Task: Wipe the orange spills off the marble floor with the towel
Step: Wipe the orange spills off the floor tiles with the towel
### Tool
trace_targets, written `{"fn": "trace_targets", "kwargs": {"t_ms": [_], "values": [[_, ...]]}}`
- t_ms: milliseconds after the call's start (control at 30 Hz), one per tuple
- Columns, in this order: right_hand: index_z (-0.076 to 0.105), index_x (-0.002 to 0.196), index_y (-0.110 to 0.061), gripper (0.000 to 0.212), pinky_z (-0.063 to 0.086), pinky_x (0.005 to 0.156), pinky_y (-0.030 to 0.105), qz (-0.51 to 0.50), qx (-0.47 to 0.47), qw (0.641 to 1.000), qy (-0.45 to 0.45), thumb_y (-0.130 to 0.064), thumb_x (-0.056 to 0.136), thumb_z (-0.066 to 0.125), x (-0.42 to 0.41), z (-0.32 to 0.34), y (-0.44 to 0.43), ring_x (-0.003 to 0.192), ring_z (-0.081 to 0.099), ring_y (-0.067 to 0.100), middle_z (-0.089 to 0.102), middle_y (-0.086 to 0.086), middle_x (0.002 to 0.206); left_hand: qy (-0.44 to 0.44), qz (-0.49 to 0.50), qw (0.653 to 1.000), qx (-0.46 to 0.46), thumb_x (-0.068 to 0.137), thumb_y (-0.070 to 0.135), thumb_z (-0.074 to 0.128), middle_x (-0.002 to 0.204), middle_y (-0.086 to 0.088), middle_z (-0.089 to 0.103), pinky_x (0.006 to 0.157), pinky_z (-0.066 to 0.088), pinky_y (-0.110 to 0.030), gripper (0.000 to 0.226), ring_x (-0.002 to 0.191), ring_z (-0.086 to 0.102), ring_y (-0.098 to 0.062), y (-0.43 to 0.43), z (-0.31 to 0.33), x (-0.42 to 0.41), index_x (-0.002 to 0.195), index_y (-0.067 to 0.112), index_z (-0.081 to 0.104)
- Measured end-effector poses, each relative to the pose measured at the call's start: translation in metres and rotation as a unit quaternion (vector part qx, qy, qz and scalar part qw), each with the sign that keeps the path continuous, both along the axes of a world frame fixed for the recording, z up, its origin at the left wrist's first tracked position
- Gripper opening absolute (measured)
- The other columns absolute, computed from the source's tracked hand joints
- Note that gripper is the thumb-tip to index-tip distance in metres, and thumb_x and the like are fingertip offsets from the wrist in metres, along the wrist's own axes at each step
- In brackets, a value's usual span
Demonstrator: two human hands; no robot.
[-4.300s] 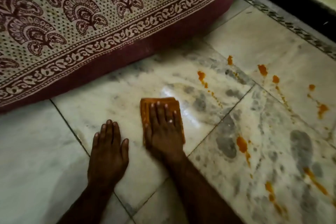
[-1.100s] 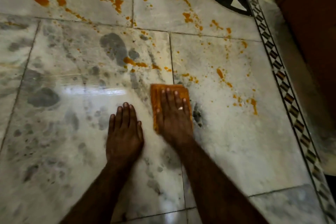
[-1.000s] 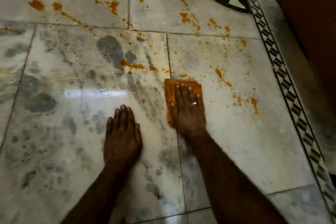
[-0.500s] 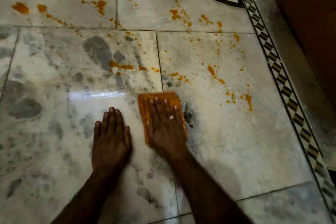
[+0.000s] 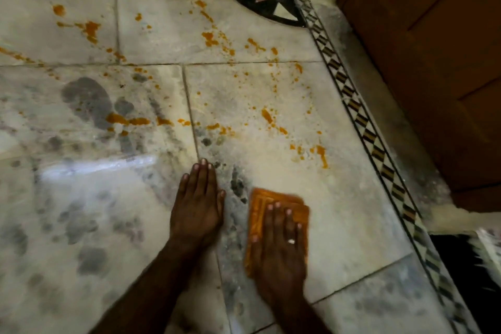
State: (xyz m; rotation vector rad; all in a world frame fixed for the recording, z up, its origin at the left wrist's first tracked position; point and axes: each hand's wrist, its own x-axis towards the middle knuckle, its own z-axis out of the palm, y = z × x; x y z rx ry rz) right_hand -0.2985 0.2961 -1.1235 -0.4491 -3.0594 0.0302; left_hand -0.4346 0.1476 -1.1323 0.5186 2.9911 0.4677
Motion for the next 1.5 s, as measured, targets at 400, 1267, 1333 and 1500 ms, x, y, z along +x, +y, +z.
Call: {"fn": "trace_targets", "kwargs": {"t_ms": [400,1267,1333,1500], "values": [[0.032,0.158,-0.015,0.064,0.025,0.122,0.050,-0.038,-0.016,0.999,-0.009,-0.042,0.101,0.028,-0.109,0.000,0.160,0.152,0.030,0.026,0.031,0.003,0.165,0.029,-0.006,0.999,-0.025,0.099,0.036,0.026,0.164,-0.015,0.023,0.124,0.017,-0.047,0.065,0.152,0.024,-0.028,0.021,-0.011,-0.003,0.154,0.002,0.029],[0.020,0.159,-0.009,0.070,0.016,0.121,0.062,-0.247,-0.044,0.965,-0.078,-0.050,0.105,0.006,0.012,0.001,0.168,0.153,0.023,0.036,0.023,0.017,0.166,0.046,0.007,0.999,-0.023,0.097,0.033,0.029,0.162,-0.020,0.026,0.123,0.018,-0.050,0.066,0.149,0.030,-0.034,0.025,-0.005,0.001,0.152,-0.003,0.031],[0.031,0.157,-0.003,0.063,0.024,0.120,0.063,-0.258,-0.029,0.963,-0.069,-0.040,0.106,0.021,0.020,-0.001,0.120,0.151,0.030,0.037,0.027,0.018,0.165,0.039,0.008,0.999,-0.023,0.097,0.033,0.029,0.163,-0.020,0.026,0.124,0.017,-0.050,0.066,0.150,0.029,-0.034,0.025,-0.004,0.002,0.152,-0.003,0.031],[0.041,0.153,-0.007,0.062,0.034,0.113,0.055,-0.151,-0.075,0.985,-0.033,-0.040,0.102,0.029,-0.020,0.006,0.010,0.147,0.039,0.034,0.037,0.013,0.161,0.053,0.009,0.998,-0.022,0.098,0.029,0.033,0.161,-0.022,0.029,0.124,0.019,-0.050,0.063,0.149,0.031,-0.035,0.023,-0.004,0.002,0.152,-0.004,0.031]]}}
